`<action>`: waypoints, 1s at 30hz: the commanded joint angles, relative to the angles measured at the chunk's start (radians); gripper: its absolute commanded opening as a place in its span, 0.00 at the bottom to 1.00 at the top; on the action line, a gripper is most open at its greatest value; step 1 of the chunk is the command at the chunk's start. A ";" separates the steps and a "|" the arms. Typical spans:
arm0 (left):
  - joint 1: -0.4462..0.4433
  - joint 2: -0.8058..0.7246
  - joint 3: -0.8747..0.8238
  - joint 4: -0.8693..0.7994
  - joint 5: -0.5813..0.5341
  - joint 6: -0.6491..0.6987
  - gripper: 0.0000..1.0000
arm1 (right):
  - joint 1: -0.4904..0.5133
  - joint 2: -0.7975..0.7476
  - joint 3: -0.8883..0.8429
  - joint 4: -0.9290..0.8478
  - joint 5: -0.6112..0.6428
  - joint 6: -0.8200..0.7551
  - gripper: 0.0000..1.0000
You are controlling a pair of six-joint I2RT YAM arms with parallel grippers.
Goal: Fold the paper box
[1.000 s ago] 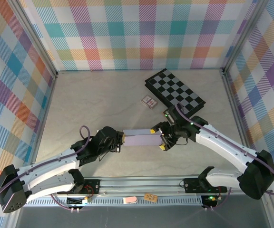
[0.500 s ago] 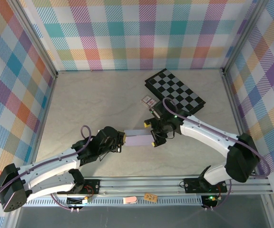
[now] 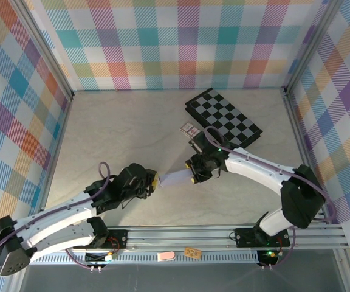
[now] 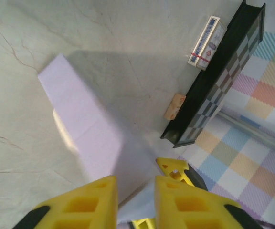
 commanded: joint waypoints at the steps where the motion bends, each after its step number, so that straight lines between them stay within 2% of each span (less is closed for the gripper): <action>1: 0.017 -0.066 0.097 -0.199 -0.036 0.068 0.31 | -0.022 -0.051 -0.060 0.115 -0.003 -0.130 0.42; 5: 0.038 -0.123 0.173 -0.350 -0.094 0.143 0.33 | -0.023 -0.056 -0.186 0.461 -0.019 -0.161 0.40; 8: 0.074 -0.159 0.194 -0.402 -0.125 0.197 0.33 | -0.030 0.019 -0.236 0.748 -0.053 -0.174 0.40; 10: 0.106 -0.173 0.188 -0.397 -0.123 0.229 0.33 | -0.035 0.084 -0.231 0.837 -0.082 -0.185 0.39; 12: 0.134 -0.180 0.182 -0.383 -0.112 0.269 0.32 | -0.042 0.139 -0.214 0.846 -0.126 -0.194 0.41; 14: 0.153 -0.171 0.191 -0.389 -0.107 0.313 0.32 | -0.043 0.140 -0.220 0.788 -0.129 -0.189 0.50; 17: 0.169 -0.150 0.207 -0.399 -0.104 0.398 0.33 | -0.047 0.077 -0.203 0.496 -0.106 -0.219 0.77; 18: 0.175 -0.143 0.211 -0.391 -0.102 0.422 0.33 | -0.053 0.053 -0.198 0.416 -0.102 -0.239 0.82; 23: 0.214 -0.088 0.250 -0.395 -0.071 0.573 0.36 | -0.132 -0.058 -0.100 0.027 -0.076 -0.429 0.91; 25: 0.249 -0.049 0.289 -0.403 -0.050 0.708 0.40 | -0.175 -0.112 -0.039 -0.085 -0.035 -0.565 0.99; 29: 0.362 0.025 0.357 -0.422 0.035 1.046 0.52 | -0.262 -0.243 0.047 -0.141 -0.016 -0.942 0.99; 30: 0.409 0.043 0.364 -0.420 0.086 1.111 0.61 | -0.284 -0.273 0.060 -0.159 -0.026 -1.022 0.99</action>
